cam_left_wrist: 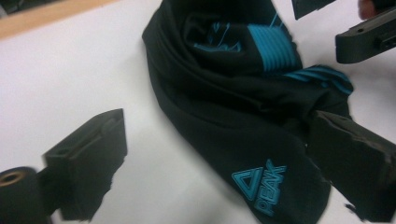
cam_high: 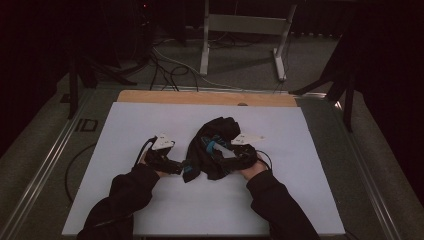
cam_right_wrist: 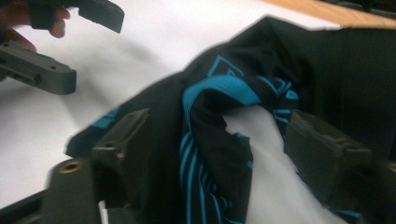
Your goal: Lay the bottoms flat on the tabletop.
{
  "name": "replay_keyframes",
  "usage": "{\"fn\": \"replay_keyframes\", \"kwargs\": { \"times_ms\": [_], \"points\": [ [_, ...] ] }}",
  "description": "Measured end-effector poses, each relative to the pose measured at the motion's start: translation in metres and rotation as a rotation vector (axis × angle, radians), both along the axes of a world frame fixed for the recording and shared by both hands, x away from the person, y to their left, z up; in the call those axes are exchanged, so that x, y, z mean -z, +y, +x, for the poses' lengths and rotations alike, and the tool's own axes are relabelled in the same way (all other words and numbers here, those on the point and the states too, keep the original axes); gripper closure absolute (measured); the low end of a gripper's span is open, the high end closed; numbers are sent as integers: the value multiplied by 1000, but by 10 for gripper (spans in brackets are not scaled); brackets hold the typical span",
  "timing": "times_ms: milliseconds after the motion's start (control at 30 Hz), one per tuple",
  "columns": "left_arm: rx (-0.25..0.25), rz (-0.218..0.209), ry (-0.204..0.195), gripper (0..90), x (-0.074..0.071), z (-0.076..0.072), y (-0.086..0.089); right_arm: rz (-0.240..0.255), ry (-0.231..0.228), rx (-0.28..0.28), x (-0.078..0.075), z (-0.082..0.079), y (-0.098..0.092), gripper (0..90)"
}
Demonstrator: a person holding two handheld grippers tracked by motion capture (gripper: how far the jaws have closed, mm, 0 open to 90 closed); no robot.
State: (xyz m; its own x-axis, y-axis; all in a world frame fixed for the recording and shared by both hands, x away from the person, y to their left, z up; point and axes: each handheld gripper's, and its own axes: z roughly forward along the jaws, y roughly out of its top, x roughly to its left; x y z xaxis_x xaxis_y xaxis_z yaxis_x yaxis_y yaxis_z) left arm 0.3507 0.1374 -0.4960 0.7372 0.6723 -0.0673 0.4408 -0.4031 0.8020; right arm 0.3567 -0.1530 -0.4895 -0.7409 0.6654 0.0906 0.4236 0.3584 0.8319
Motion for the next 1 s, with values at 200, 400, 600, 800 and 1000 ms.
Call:
{"fn": "replay_keyframes", "kwargs": {
  "times_ms": [200,400,600,800,1000],
  "points": [
    [-11,17,79,204,13,8,-5,-46,35,5,16,6,1,432],
    [-21,53,130,357,20,14,-12,-101,77,-12,27,7,4,584],
    [9,90,164,543,22,17,-19,-110,77,-20,26,5,3,806],
    [-7,101,174,849,22,18,-23,-131,53,-32,23,3,1,829],
    [-28,124,163,900,16,18,-19,-137,41,-14,21,2,-6,834]
  ]
}}
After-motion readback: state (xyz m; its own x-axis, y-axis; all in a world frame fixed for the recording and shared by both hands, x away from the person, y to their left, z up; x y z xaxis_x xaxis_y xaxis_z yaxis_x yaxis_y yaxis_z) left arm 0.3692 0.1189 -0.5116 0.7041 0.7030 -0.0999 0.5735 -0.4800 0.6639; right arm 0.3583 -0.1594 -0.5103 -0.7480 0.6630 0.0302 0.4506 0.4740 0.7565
